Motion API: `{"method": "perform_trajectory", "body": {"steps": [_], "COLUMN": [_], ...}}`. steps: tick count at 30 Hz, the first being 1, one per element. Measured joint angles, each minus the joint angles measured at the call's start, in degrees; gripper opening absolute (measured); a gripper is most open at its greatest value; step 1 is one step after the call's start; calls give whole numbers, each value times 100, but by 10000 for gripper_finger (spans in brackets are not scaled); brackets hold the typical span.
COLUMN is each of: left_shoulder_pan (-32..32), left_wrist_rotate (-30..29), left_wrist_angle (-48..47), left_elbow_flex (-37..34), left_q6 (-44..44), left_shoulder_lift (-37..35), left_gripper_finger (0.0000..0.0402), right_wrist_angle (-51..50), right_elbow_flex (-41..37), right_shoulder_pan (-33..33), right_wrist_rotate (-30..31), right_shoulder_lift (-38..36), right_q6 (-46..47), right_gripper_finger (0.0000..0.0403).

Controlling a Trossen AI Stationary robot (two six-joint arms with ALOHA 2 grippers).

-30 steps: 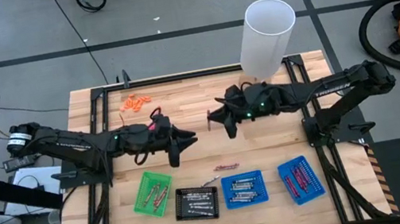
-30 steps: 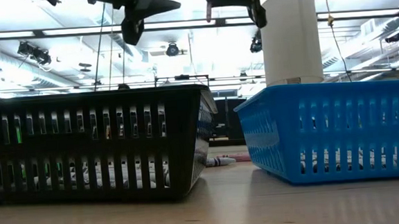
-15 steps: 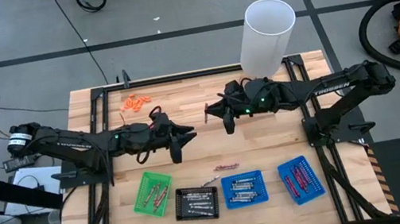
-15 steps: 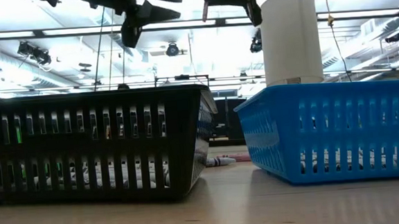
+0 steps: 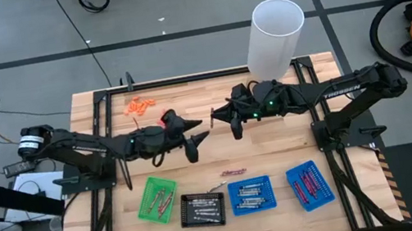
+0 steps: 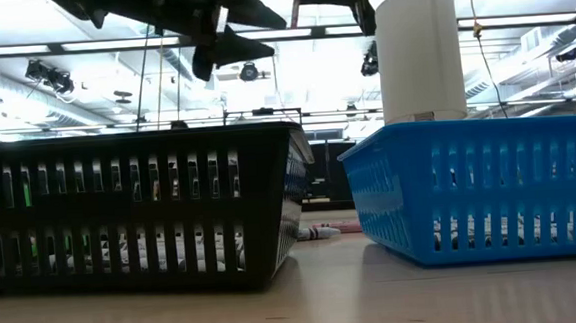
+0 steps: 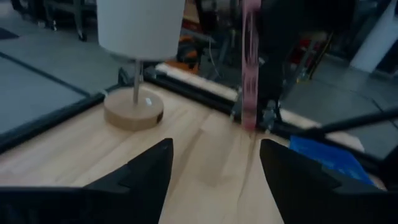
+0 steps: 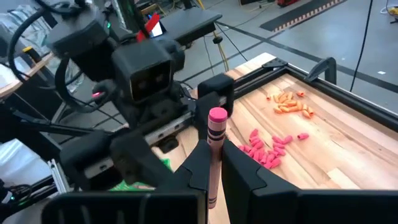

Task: Sort crayons
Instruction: Put the pink crayon into the green basket

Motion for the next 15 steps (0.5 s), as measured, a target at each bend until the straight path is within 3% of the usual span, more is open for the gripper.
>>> {"method": "perform_trajectory", "body": {"steps": [15], "left_shoulder_pan": [402], "left_wrist_rotate": [633], "left_wrist_angle": [1008], "left_elbow_flex": [4], "left_q6": [557], "left_shoulder_lift": [116], "left_gripper_finger": [253], "right_wrist_angle": [59], "right_elbow_flex": [0], "right_shoulder_pan": [1], "right_wrist_rotate": [-2], "right_shoulder_lift": [0], "right_q6": [-367], "right_gripper_finger": [31]}}
